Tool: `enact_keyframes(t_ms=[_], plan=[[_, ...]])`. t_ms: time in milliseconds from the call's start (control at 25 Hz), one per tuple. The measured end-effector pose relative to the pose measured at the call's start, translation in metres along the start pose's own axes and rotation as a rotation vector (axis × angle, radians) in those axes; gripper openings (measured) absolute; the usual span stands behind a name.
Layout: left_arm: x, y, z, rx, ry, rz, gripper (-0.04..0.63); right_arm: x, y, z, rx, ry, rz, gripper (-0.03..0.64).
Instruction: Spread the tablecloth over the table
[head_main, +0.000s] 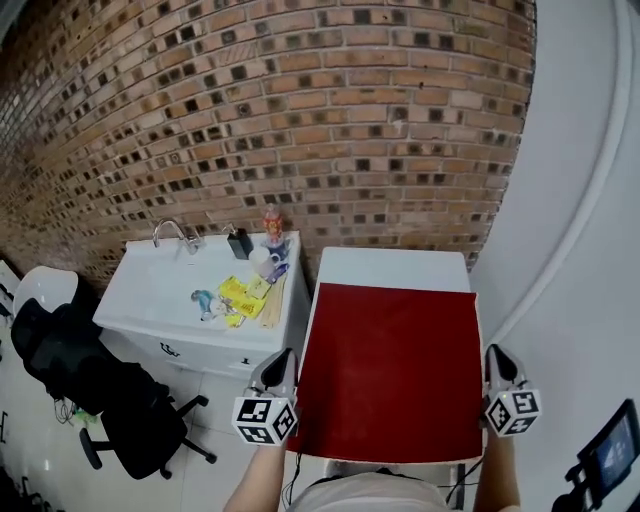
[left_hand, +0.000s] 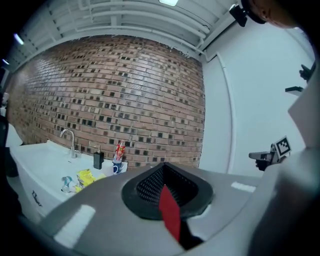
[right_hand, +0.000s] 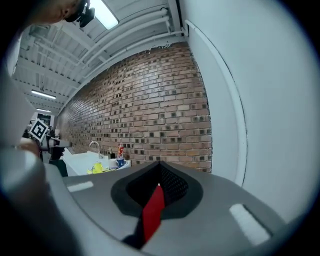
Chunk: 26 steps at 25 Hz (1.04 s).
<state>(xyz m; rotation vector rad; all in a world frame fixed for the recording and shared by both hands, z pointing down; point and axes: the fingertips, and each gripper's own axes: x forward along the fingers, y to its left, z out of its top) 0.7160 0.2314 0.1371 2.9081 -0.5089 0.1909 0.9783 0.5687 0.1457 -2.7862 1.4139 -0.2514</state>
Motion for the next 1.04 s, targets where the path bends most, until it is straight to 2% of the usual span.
enact_keyframes(t_ms=[400,1040], plan=[[-0.014,-0.016,0.028,0.022,-0.056,-0.036,0.005,-0.01,0.027,0.029,-0.049,-0.043,0.039,0.005],[-0.01,-0.029,0.034,0.049,-0.069,-0.044,0.005,-0.012,0.023,0.047,-0.06,-0.067,0.051,0.005]])
